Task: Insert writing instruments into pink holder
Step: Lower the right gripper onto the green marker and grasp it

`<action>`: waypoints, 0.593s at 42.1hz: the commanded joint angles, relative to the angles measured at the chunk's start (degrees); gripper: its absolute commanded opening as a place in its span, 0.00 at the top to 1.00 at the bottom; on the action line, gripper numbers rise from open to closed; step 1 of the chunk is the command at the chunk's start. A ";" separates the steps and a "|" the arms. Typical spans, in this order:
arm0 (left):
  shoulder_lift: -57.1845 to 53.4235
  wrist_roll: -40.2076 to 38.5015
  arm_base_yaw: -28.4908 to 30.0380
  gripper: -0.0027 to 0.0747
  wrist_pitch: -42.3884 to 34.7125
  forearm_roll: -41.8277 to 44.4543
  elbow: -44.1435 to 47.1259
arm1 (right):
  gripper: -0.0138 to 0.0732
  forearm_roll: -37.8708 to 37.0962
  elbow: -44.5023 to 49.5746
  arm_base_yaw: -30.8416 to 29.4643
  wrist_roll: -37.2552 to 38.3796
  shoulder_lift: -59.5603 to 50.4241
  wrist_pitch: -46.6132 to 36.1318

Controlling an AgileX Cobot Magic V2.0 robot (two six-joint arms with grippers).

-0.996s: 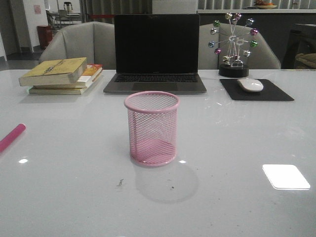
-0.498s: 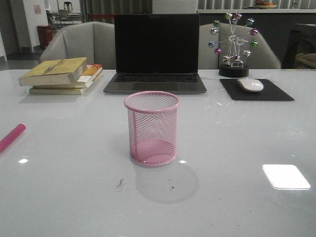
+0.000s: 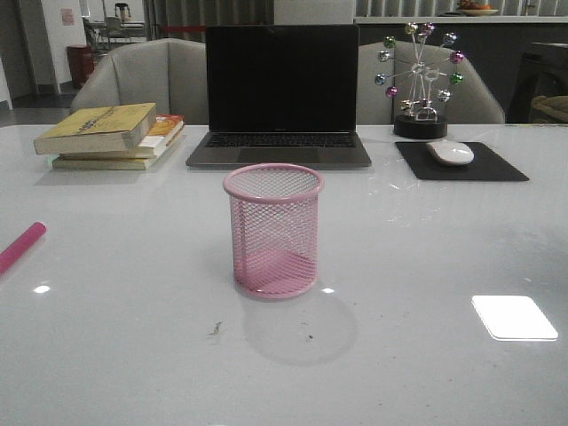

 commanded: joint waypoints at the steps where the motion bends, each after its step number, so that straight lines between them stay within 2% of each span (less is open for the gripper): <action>1: 0.35 0.10 -0.41 0.27 -4.46 -1.00 -1.77 | 0.28 -1.04 -4.37 -0.38 0.18 2.04 -2.72; 6: 0.35 0.10 -0.41 0.27 -4.46 -1.00 -1.77 | 0.28 -1.04 -7.72 -0.38 0.18 6.87 -3.19; 16: 0.35 0.10 -0.41 0.27 -4.46 -1.13 -1.77 | 0.38 -0.75 -11.65 -0.38 0.18 14.03 -3.64; 25: 0.35 0.10 -0.41 0.27 -4.46 -1.16 -1.77 | 0.38 -0.26 -13.28 -0.38 0.18 17.91 -3.74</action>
